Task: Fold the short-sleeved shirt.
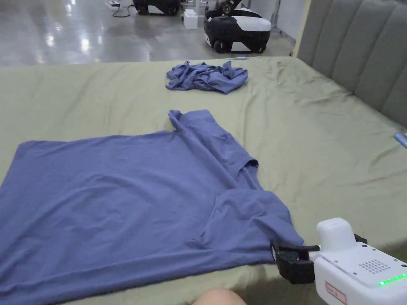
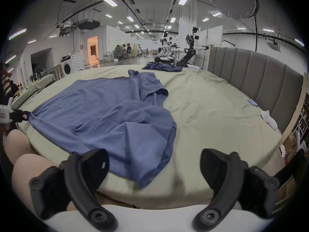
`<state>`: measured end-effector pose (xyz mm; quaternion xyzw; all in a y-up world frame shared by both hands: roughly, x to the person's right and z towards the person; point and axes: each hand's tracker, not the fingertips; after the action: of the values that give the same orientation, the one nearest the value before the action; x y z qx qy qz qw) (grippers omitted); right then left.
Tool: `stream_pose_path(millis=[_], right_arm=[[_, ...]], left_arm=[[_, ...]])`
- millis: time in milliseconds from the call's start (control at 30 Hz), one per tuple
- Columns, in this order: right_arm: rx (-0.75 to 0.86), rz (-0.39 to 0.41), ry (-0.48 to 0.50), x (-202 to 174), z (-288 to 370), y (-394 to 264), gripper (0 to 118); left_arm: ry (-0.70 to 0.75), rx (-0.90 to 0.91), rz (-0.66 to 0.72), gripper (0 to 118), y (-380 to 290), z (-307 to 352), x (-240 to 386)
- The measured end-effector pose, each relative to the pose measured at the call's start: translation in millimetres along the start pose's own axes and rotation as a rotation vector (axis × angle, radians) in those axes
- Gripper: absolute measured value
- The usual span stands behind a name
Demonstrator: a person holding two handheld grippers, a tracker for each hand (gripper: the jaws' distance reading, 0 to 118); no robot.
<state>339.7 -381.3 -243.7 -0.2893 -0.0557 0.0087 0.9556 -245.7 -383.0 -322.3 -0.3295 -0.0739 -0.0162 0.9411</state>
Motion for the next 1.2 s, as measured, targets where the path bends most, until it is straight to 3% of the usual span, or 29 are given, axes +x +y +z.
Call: stream_pose_path(millis=[33, 67, 133, 300, 467, 600, 700, 800, 900, 967, 1000, 1033, 1067, 1100, 1133, 1200], right_arm=[[-0.039, -0.007, -0.005, 1.4, -4.3, 5.3, 99], [-0.079, -0.023, 0.015, 3.4, -6.7, 8.5, 78], [-0.072, -0.01, 0.034, 1.3, -14.2, -4.1, 6], [-0.057, 0.018, 0.03, -4.1, 11.0, -1.1, 6], [-0.108, -0.005, 0.067, 6.6, 19.7, 39.5, 6], [-0.298, 0.063, 0.097, 18.2, -21.7, 97.8, 6], [-0.293, 0.099, 0.104, 18.4, -59.8, 129.3, 6], [-0.318, 0.078, 0.101, 16.5, -94.8, 150.0, 6], [-0.344, 0.123, 0.065, 10.1, -129.3, 156.5, 6], [-0.347, 0.121, 0.056, 8.5, -145.6, 150.8, 8], [-0.342, 0.117, 0.032, 8.6, -152.4, 147.1, 18], [-0.326, 0.118, -0.005, 9.7, -155.2, 141.4, 57], [-0.321, 0.126, -0.07, 10.9, -157.6, 136.9, 94], [-0.322, 0.145, -0.152, 14.2, -158.1, 131.4, 112], [-0.302, 0.169, -0.22, 21.1, -152.9, 126.6, 114], [-0.193, 0.171, -0.287, 33.3, -131.7, 121.9, 113]], left_arm=[[0.001, -0.002, -0.002, 7, 0.2, 0.4, 0.1], [0.0, -0.007, -0.001, 7, 0.6, 0.7, 0.4], [0.0, -0.014, 0.003, 7, 3.5, 2.2, 4.5], [0.005, -0.015, -0.018, 7, 13.5, 13.8, 9.6], [-0.036, -0.021, 0.009, 7, 56.7, 20.3, 6.3], [-0.033, -0.081, -0.023, 7, 106.4, -12.0, -2.8], [-0.017, -0.176, 0.028, 7, 129.4, -57.5, -16.3], [-0.036, -0.224, 0.085, 7, 140.2, -95.7, -25.7], [0.0, -0.218, -0.011, 7, 144.8, -119.4, -21.9], [0.045, -0.22, -0.037, 7, 143.2, -135.9, -22.2], [0.082, -0.237, -0.034, 12, 141.3, -144.5, -23.7], [0.095, -0.247, -0.014, 35, 138.7, -150.4, -28.3], [0.111, -0.243, 0.026, 74, 136.8, -151.3, -31.5], [0.144, -0.232, 0.054, 104, 134.2, -149.8, -36.1], [0.177, -0.231, 0.066, 114, 131.0, -143.5, -42.7], [0.15, -0.154, 0.103, 114, 127.1, -119.5, -49.7]])
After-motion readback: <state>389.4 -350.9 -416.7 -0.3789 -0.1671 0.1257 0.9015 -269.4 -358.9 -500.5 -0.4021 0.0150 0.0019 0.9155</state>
